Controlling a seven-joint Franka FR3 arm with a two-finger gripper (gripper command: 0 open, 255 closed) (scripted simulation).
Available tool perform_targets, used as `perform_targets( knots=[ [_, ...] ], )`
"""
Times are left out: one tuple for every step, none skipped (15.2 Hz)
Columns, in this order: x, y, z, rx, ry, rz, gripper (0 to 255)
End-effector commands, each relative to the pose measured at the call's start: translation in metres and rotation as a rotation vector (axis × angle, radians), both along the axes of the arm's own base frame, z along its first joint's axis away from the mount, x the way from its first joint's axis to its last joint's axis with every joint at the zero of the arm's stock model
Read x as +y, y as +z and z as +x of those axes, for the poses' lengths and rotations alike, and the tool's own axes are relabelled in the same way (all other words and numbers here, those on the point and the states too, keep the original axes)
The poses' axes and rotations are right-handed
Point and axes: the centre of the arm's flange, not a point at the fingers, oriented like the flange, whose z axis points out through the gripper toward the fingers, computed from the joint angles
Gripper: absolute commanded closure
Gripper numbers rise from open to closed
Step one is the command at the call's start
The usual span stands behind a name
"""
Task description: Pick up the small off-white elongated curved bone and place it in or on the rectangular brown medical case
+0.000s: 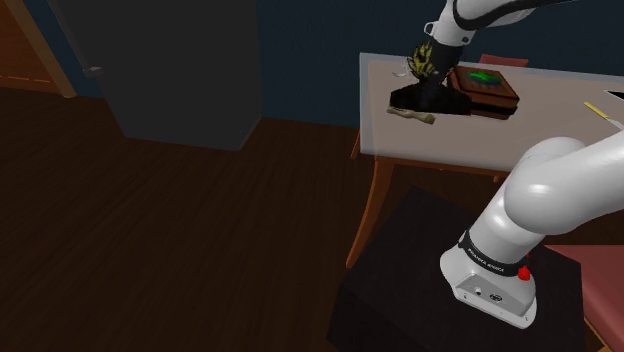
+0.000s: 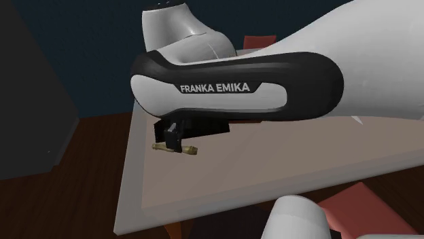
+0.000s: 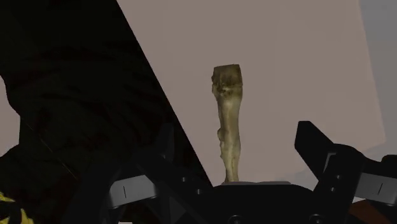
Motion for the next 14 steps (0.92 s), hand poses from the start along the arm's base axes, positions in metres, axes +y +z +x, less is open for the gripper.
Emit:
perform_targets(
  knots=[
    [0.005,-0.016,0.020,0.061,0.012,-0.021,0],
    [0.005,-0.021,0.019,0.061,0.012,-0.021,0],
    [0.005,-0.026,0.019,0.061,0.012,-0.021,0],
    [0.004,-0.031,0.019,0.061,0.012,-0.021,0],
    [0.004,-0.037,0.019,0.061,0.012,-0.021,0],
    [0.004,-0.042,0.019,0.061,0.012,-0.021,0],
    [0.004,-0.047,0.018,0.061,0.012,-0.021,0],
    [0.003,-0.050,0.018,0.061,0.012,-0.021,0],
    [0.003,-0.050,0.018,0.061,0.012,-0.021,0],
    [0.003,-0.050,0.018,0.061,0.012,-0.021,0],
    [0.003,-0.050,0.018,0.061,0.012,-0.021,0],
    [0.003,-0.050,0.018,0.061,0.012,-0.021,0],
    [0.003,-0.050,0.018,0.061,0.012,-0.021,0],
    [0.003,-0.050,0.018,0.061,0.012,-0.021,0]
  ],
)
